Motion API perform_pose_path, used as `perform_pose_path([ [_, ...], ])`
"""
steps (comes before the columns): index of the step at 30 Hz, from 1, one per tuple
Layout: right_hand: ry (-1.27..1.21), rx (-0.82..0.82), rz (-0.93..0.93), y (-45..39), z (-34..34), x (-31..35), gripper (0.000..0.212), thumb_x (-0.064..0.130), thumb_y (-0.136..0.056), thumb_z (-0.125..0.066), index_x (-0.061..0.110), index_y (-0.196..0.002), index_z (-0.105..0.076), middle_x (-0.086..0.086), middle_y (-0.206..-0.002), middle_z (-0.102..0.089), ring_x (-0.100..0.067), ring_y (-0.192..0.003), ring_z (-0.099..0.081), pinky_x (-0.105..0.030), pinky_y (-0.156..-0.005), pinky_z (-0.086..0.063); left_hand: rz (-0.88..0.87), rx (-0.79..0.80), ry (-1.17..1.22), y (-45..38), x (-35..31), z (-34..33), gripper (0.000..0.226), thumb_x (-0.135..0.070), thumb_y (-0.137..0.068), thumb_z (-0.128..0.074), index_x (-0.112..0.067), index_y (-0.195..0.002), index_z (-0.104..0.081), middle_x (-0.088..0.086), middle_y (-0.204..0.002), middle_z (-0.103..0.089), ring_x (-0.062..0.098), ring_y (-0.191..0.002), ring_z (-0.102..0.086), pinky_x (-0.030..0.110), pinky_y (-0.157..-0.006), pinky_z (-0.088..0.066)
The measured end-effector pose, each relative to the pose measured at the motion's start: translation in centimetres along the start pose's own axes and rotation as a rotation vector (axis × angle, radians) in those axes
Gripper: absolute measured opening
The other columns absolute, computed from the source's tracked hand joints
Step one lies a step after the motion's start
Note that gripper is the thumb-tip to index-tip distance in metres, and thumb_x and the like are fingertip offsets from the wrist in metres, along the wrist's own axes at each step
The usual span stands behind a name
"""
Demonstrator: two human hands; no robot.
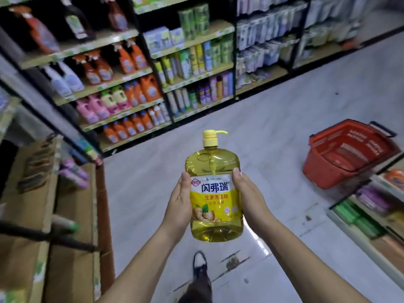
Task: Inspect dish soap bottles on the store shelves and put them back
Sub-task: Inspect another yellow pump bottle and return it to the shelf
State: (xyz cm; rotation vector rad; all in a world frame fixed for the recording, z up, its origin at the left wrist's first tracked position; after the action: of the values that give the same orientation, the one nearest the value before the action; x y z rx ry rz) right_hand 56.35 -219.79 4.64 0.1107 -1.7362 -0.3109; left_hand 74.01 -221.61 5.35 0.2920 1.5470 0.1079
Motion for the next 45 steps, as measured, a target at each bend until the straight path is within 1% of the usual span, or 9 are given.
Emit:
perform_pose_path([
  [3, -0.055, -0.058, 0.006, -5.7, 2.8, 0.9, 0.051, 0.08, -0.084, -0.054, 0.043, -0.11, -0.079, 0.007, -0.117, -0.081, -0.018, -0.115, -0.076, -0.049, -0.103, -0.058, 0.029, 0.13, 0.013, -7.3, -0.6, -2.4, 0.06, -0.067, -0.103, -0.038, -0.027, -0.136, -0.069, 0.002, -0.123, -0.081, 0.02, -0.115, -0.078, 0.03, -0.085, -0.066],
  [7, -0.119, -0.141, 0.014, -13.3, 6.3, 2.2, 0.058, 0.068, -0.095, -0.057, 0.026, -0.13, -0.075, -0.007, -0.133, -0.076, -0.029, -0.127, -0.07, -0.058, -0.114, -0.049, 0.083, 0.298, 0.078, -17.7, -2.0, -5.8, 0.061, -0.064, -0.103, -0.042, -0.022, -0.139, -0.067, 0.007, -0.131, -0.078, 0.026, -0.123, -0.074, 0.045, -0.102, -0.062],
  [11, -0.213, -0.272, 0.0, -19.4, 9.4, 4.0, 0.054, 0.061, -0.096, -0.059, 0.022, -0.132, -0.073, -0.01, -0.135, -0.074, -0.032, -0.128, -0.069, -0.062, -0.117, -0.045, 0.135, 0.442, 0.101, -26.3, -3.8, -9.8, 0.06, -0.06, -0.104, -0.044, -0.018, -0.14, -0.067, 0.009, -0.13, -0.078, 0.027, -0.123, -0.074, 0.04, -0.096, -0.064],
  [15, -0.286, -0.38, 0.022, -24.0, 12.5, 6.4, 0.046, 0.051, -0.103, -0.058, 0.018, -0.132, -0.072, -0.011, -0.133, -0.075, -0.03, -0.126, -0.071, -0.059, -0.116, -0.047, 0.187, 0.566, 0.074, -33.4, -5.5, -14.5, 0.054, -0.05, -0.114, -0.036, -0.014, -0.143, -0.064, 0.012, -0.132, -0.077, 0.031, -0.127, -0.072, 0.051, -0.11, -0.056],
  [19, -0.354, -0.496, 0.05, -28.9, 16.4, 8.2, 0.049, 0.049, -0.096, -0.057, 0.017, -0.131, -0.07, -0.008, -0.129, -0.078, -0.027, -0.122, -0.073, -0.051, -0.11, -0.054, 0.192, 0.665, 0.021, -39.9, -6.6, -19.6, 0.054, -0.05, -0.115, -0.034, -0.015, -0.145, -0.063, 0.011, -0.132, -0.077, 0.03, -0.126, -0.073, 0.046, -0.104, -0.061],
  [23, -0.406, -0.527, 0.083, -34.7, 21.3, 9.3, 0.043, 0.048, -0.097, -0.057, 0.019, -0.124, -0.074, -0.008, -0.123, -0.08, -0.026, -0.117, -0.076, -0.051, -0.106, -0.056, 0.185, 0.735, -0.041, -46.8, -7.0, -25.2, 0.058, -0.057, -0.113, -0.033, -0.019, -0.146, -0.063, 0.01, -0.132, -0.077, 0.028, -0.124, -0.074, 0.041, -0.1, -0.062],
  [27, -0.441, -0.537, 0.07, -41.6, 27.6, 11.0, 0.045, 0.04, -0.11, -0.05, 0.007, -0.135, -0.065, -0.015, -0.129, -0.076, -0.033, -0.124, -0.071, -0.06, -0.115, -0.048, 0.171, 0.73, -0.057, -54.1, -8.3, -31.6, 0.058, -0.056, -0.112, -0.036, -0.018, -0.147, -0.063, 0.01, -0.135, -0.075, 0.028, -0.128, -0.072, 0.039, -0.099, -0.062],
  [35, -0.492, -0.519, 0.062, -54.2, 39.7, 17.5, 0.049, 0.04, -0.111, -0.049, 0.004, -0.142, -0.06, -0.018, -0.135, -0.072, -0.036, -0.13, -0.067, -0.061, -0.118, -0.045, 0.181, 0.712, -0.074, -66.5, -13.6, -44.8, 0.057, -0.054, -0.114, -0.035, -0.017, -0.146, -0.065, 0.01, -0.137, -0.075, 0.027, -0.13, -0.07, 0.05, -0.116, -0.051],
  [45, -0.522, -0.753, 0.105, -65.8, 56.1, 21.1, 0.048, 0.043, -0.11, -0.051, 0.009, -0.141, -0.063, -0.016, -0.139, -0.07, -0.036, -0.133, -0.065, -0.061, -0.119, -0.043, 0.221, 0.885, -0.138, -81.0, -15.7, -63.7, 0.054, -0.052, -0.114, -0.037, -0.017, -0.14, -0.069, 0.009, -0.132, -0.077, 0.027, -0.125, -0.073, 0.047, -0.11, -0.054],
])
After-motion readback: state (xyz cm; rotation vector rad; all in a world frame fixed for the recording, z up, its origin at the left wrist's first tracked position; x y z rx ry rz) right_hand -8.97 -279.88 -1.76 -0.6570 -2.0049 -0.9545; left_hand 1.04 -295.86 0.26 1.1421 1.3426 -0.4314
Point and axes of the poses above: each hand's wrist, its own y-axis away from the middle knuckle, its own z-axis out of the back of the hand, x = y × z, the point moved 2 cm from there along -y, towards the middle knuckle
